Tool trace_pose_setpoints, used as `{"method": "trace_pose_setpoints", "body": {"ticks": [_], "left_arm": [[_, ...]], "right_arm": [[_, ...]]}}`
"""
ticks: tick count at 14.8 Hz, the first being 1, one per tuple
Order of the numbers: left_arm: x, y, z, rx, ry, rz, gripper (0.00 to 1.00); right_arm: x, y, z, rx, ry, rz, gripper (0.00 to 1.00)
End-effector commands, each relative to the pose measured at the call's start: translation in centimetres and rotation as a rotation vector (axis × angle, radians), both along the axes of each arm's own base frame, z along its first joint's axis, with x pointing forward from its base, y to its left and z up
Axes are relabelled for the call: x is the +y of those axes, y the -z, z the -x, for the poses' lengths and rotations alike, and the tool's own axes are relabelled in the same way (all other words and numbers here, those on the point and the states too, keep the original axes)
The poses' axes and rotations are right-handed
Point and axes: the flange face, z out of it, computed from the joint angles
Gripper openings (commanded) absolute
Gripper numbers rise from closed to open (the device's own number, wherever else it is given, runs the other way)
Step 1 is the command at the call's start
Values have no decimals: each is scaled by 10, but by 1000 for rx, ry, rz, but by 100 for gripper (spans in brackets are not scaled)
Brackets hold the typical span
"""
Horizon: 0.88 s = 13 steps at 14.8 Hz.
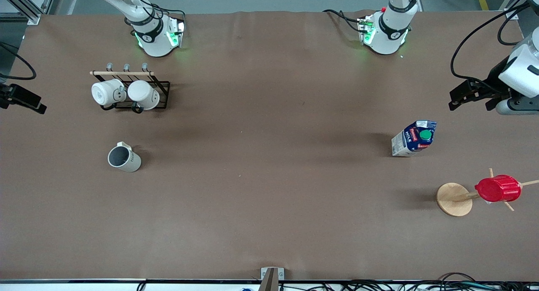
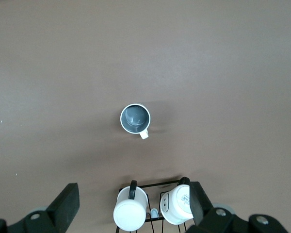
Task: Place cup and milk on table
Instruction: 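Reach the right gripper to the grey mug while the left gripper reaches the milk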
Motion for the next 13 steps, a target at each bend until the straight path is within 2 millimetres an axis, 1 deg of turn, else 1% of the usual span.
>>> {"method": "trace_pose_setpoints", "body": {"ticks": [1,5,7,8,10,11,12,13], "left_arm": [[5,-2,-1,-4,7,-1,99],[5,-1,-2,-3,9,-2,99],[9,-1,-1,0,8,1,100],[16,-2,-1,-1,-2,4,100],[17,0,-2,4,-15,3,100],[16,4,-3,11,-7,4,100],[17,10,-6,20,-7,2,100],[17,14,-8,23,-6,0,100]], "right_arm": [[1,13,7,12,12,-4,100],[6,13,6,12,4,-7,100],[4,14,5,12,7,-7,100],[3,14,5,8,5,-6,100],[8,16,2,-5,-7,-5,100],[12,21,-2,-13,-14,-4,100],[14,31,-9,-34,-19,0,100],[13,48,-14,-31,-22,1,100]]}}
